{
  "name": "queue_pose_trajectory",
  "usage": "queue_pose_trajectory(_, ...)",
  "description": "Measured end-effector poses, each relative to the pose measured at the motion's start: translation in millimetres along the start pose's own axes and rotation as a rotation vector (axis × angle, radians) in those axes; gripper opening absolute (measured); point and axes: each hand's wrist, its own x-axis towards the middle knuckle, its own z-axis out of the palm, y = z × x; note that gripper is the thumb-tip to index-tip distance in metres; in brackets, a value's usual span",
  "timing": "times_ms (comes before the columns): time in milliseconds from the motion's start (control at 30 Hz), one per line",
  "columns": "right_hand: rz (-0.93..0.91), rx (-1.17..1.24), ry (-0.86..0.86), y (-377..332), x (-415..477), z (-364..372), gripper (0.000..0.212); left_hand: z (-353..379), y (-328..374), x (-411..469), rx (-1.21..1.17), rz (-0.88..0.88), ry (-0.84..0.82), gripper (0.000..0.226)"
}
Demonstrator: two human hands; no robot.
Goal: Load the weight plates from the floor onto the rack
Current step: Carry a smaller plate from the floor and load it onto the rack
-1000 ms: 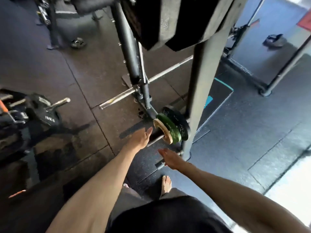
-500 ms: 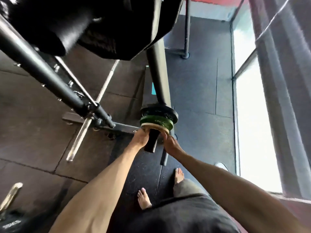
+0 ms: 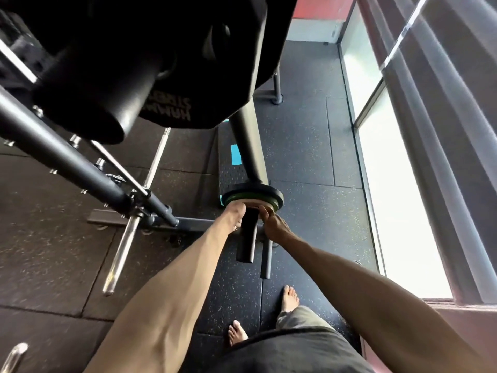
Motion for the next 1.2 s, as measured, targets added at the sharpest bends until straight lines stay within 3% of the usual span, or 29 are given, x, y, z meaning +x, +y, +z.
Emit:
queue_pose_trajectory(267,0.062,0.080,0.013,-11.2,24.7,-14.3,0.053,-9.6,25.5,13.7,0.087,0.028,-0.019,0.048)
queue_pose_trajectory(467,0.046,0.041,-0.005,-12.6,24.3,-16.6,0.059,-18.8,36.6,-1.1,0.474,-0.056,-0.083,0.045)
queue_pose_trajectory(567,0.005,-0.076,-0.017,-20.2,12.2,-29.8,0.051,-23.6,43.1,-6.1,0.807,0.132,0.147,0.039)
queue_pose_trajectory(667,0.004,-0.134,0.071,-28.3,-6.4,-46.8,0.041,-21.7,54.5,-20.2,0.919,0.316,0.280,0.043)
queue_pose_trajectory(867,0.064,-0.185,0.209,-44.6,-49.9,-102.4,0.028,21.6,94.3,-60.9,0.806,0.602,0.305,0.041)
queue_pose_trajectory(1200,-0.079,-0.282,0.674,-104.3,-145.7,-271.1,0.037,85.4,243.0,-211.1,0.186,0.985,0.213,0.027)
